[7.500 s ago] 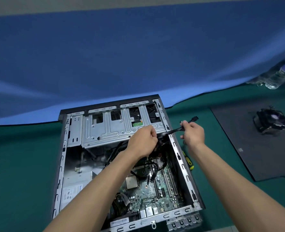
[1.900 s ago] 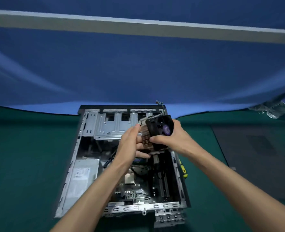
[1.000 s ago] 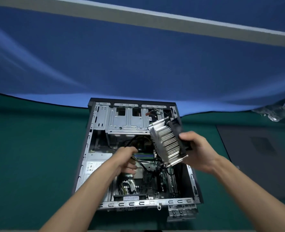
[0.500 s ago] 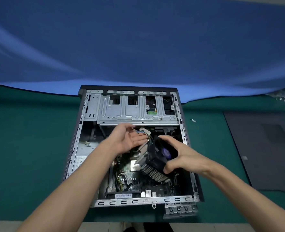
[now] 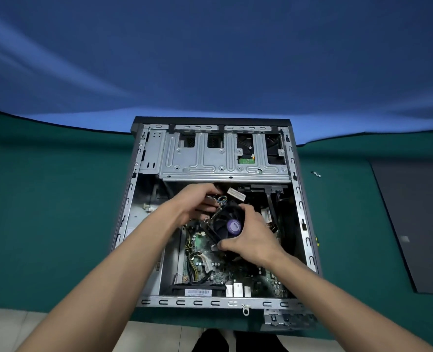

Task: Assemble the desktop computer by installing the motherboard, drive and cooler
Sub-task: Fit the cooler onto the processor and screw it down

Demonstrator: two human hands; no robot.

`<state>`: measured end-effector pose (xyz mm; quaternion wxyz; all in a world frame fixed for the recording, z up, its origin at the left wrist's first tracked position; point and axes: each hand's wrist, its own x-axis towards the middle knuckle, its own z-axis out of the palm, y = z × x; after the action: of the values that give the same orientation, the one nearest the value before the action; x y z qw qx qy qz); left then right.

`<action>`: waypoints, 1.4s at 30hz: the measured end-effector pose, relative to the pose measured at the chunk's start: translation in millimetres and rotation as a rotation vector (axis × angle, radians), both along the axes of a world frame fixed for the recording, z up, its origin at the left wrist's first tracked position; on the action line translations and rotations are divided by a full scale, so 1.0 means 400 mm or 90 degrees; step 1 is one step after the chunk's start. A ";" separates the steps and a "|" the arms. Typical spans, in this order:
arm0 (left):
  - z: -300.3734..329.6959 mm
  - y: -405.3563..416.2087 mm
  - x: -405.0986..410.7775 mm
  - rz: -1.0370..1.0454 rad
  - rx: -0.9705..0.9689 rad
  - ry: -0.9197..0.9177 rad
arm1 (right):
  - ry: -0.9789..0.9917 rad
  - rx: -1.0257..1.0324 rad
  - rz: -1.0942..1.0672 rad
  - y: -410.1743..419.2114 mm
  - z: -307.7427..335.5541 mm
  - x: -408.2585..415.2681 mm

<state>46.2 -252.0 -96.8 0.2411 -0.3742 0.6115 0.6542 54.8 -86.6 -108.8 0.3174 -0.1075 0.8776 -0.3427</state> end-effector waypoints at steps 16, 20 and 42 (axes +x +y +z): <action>-0.014 0.062 0.111 -0.441 -0.293 -0.157 | 0.087 0.071 0.171 0.038 -0.021 -0.005; 0.001 0.062 0.113 -0.577 -0.356 -0.152 | 0.081 0.059 0.192 0.049 -0.025 0.000; -0.006 0.039 0.103 -0.354 -0.315 -0.148 | 0.078 0.118 0.338 -0.035 -0.057 0.011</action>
<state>87.5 -236.5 -99.4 0.3791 -0.3127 0.7976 0.3498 59.2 -100.5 -131.8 0.3509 -0.3243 0.8640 -0.1589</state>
